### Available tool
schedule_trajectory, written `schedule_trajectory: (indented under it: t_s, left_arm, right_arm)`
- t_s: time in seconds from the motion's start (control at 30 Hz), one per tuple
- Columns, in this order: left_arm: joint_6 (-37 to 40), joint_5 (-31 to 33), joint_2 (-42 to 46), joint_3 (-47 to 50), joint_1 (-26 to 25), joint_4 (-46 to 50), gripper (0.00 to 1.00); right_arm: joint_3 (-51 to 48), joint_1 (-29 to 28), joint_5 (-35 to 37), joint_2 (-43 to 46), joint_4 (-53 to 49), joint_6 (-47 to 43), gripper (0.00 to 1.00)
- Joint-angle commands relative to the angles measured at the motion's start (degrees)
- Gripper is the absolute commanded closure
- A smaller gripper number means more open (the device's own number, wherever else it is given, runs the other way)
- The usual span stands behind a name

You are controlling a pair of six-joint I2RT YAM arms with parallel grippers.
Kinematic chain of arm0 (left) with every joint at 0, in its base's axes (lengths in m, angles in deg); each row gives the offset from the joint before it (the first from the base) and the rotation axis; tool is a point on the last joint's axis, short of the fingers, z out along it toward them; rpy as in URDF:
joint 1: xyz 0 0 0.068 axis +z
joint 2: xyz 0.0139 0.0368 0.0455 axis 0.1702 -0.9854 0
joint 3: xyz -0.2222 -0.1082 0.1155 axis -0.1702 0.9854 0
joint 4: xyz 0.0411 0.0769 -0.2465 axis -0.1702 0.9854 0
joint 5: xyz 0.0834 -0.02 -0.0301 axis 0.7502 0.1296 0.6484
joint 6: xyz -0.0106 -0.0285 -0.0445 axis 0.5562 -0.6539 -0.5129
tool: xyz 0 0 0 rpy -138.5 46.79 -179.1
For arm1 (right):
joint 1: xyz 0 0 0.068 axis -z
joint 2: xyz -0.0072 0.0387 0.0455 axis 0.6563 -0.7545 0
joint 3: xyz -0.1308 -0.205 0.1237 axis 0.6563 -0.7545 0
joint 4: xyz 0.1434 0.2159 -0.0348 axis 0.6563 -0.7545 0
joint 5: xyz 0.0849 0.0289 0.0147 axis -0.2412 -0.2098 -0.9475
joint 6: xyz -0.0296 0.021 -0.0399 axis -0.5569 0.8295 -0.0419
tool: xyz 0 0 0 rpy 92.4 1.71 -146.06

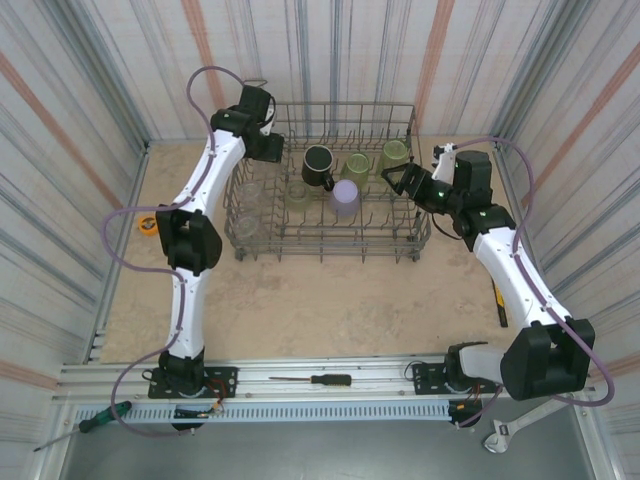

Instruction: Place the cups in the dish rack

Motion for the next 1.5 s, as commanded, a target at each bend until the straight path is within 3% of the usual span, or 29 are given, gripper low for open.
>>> schedule_trajectory:
  t_s: [0.0, 0.53, 1.47]
  left_arm:
    - [0.83, 4.15, -1.34, -1.86, 0.98, -0.09, 1.0]
    - [0.9, 6.03, -2.55, -1.43, 0.97, -0.91, 1.0]
    - [0.86, 20.06, -1.44, -1.6, -0.42, -1.48, 1.0]
  right_arm:
    - [-0.72, 0.32, -1.23, -0.6, 0.85, 0.04, 0.01]
    - [-1.32, 0.35, -1.41, -0.59, 1.45, 0.3, 0.01]
    - [-1.66, 0.65, -1.69, -0.64, 2.0, 0.74, 0.01]
